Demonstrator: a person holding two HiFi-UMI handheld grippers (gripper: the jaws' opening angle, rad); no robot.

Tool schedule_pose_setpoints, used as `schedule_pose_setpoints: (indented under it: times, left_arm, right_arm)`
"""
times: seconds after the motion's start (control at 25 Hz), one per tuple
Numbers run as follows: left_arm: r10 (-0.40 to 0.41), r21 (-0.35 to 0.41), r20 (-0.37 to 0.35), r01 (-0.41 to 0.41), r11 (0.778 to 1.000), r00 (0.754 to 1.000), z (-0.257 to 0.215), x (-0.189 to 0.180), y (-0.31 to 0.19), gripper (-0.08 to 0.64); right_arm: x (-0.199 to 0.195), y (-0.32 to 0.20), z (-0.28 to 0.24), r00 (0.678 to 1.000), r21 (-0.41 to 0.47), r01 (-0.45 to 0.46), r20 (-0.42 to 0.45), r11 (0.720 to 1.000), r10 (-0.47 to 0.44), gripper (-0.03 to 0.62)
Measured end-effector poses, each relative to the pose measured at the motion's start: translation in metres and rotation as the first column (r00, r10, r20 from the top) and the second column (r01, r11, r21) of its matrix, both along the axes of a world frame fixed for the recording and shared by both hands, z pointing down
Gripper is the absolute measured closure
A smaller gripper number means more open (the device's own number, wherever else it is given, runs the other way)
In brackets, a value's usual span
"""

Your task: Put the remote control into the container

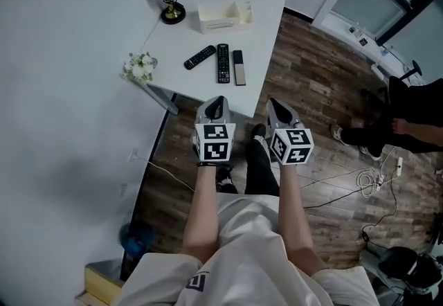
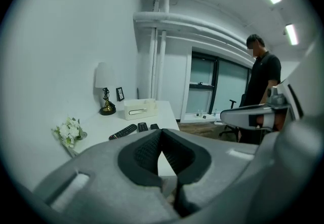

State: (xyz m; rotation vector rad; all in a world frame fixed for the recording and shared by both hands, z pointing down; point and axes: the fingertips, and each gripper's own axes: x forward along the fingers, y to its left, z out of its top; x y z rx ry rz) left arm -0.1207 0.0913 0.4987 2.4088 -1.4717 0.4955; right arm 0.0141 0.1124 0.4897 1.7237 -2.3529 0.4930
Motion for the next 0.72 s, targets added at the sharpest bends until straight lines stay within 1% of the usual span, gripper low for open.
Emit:
schedule_pose_setpoints:
  times: [0.2, 0.28, 0.36, 0.48, 0.72]
  left_arm:
    - [-0.021, -0.029, 0.004, 0.021, 0.999, 1.000, 0.007, 0.001, -0.022, 0.555]
    - [-0.021, -0.025, 0.009, 0.021, 0.999, 1.000, 0.009, 0.005, -0.033, 0.554]
    - [-0.023, -0.039, -0.004, 0.023, 0.999, 1.000, 0.013, 0.009, -0.042, 0.555]
    - [-0.025, -0.067, -0.018, 0.024, 0.997, 1.000, 0.020, 0.015, -0.058, 0.554]
    - [-0.044, -0.094, 0.007, 0.044, 0.995, 0.999, 0.031, 0.028, -0.100, 0.554]
  right_arm:
    - [0.000, -0.027, 0.000, 1.000, 0.000, 0.014, 0.005, 1.000, -0.014, 0.594]
    - [0.002, -0.040, -0.003, 1.000, 0.004, 0.018, 0.025, 1.000, -0.019, 0.594]
    - [0.004, -0.054, -0.006, 0.999, 0.011, 0.028, 0.044, 1.000, -0.028, 0.594]
    - [0.005, -0.077, -0.003, 0.999, 0.008, 0.045, 0.024, 0.999, -0.045, 0.594]
    - [0.012, -0.121, 0.010, 0.997, -0.025, 0.081, -0.001, 0.996, -0.081, 0.594]
